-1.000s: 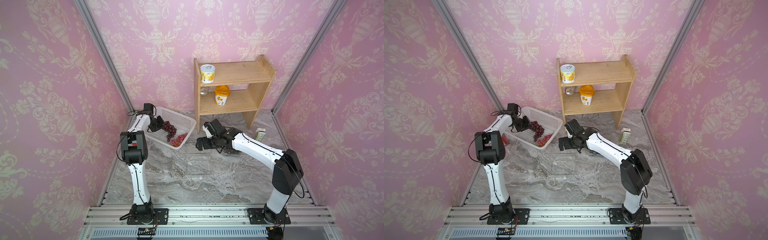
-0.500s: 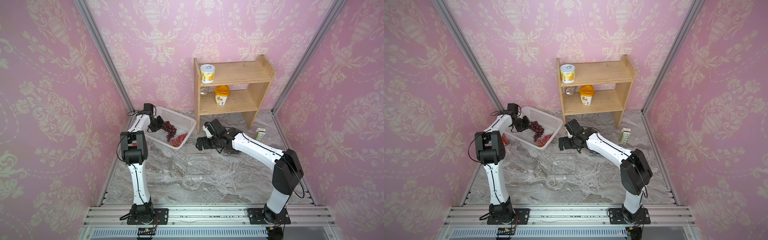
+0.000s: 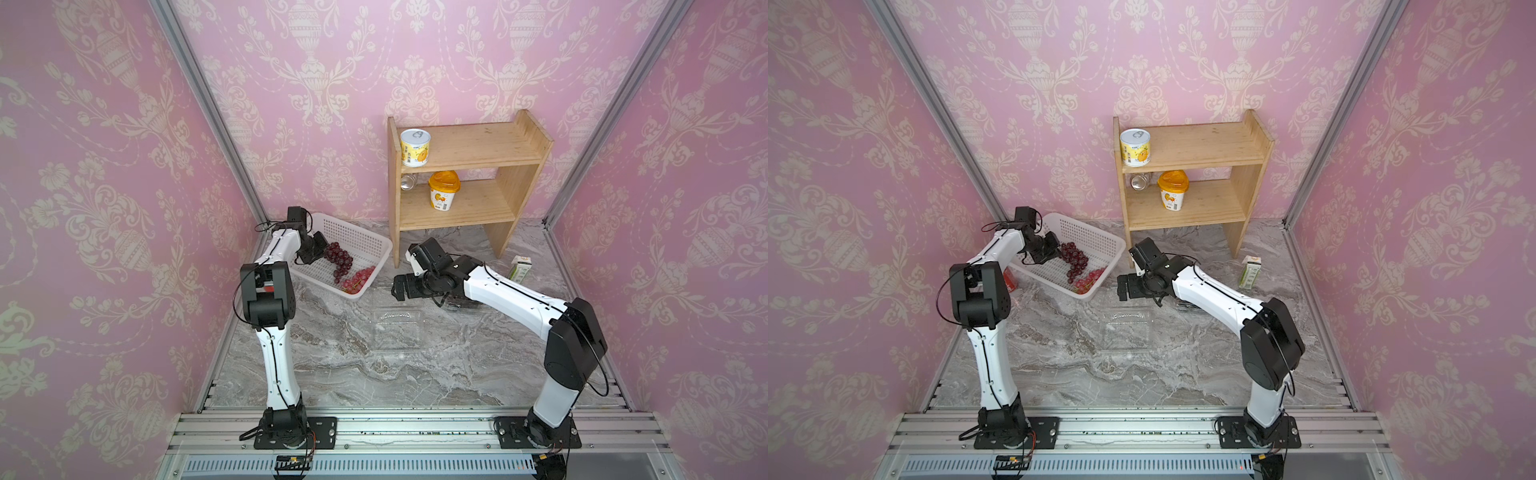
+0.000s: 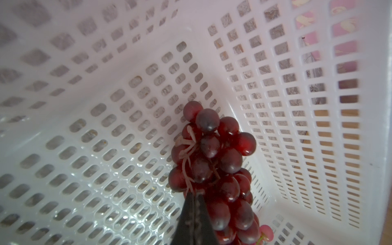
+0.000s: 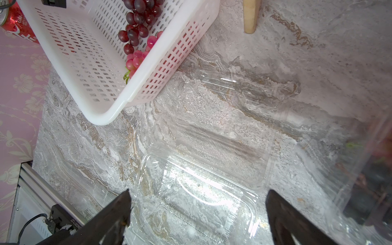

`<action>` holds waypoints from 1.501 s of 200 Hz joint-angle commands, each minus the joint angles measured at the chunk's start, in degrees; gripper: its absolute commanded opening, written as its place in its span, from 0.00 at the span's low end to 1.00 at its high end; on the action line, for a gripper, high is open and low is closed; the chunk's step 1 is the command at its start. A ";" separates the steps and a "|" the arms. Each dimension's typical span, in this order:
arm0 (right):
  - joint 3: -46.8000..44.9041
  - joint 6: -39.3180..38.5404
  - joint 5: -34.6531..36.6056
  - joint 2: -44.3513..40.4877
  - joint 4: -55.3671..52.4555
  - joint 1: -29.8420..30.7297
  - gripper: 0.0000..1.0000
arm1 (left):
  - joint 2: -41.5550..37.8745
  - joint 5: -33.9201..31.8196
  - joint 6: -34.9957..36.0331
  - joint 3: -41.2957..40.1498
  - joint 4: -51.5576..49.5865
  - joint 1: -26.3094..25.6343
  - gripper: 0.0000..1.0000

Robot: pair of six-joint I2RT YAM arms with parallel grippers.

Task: Pack grapes into containers
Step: Pick up the grape from the basket.

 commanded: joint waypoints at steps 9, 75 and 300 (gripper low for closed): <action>1.06 0.23 -0.02 0.60 -0.03 -0.47 1.00 | -0.14 -0.74 0.68 1.75 -2.18 -0.37 0.00; 0.80 0.58 -0.28 -0.39 -0.10 -0.40 1.00 | -5.03 -0.08 2.27 1.99 -1.87 -0.37 0.00; 0.12 0.14 2.95 -7.19 -2.80 -0.36 1.00 | -15.09 1.01 5.88 22.10 -17.37 -5.06 0.00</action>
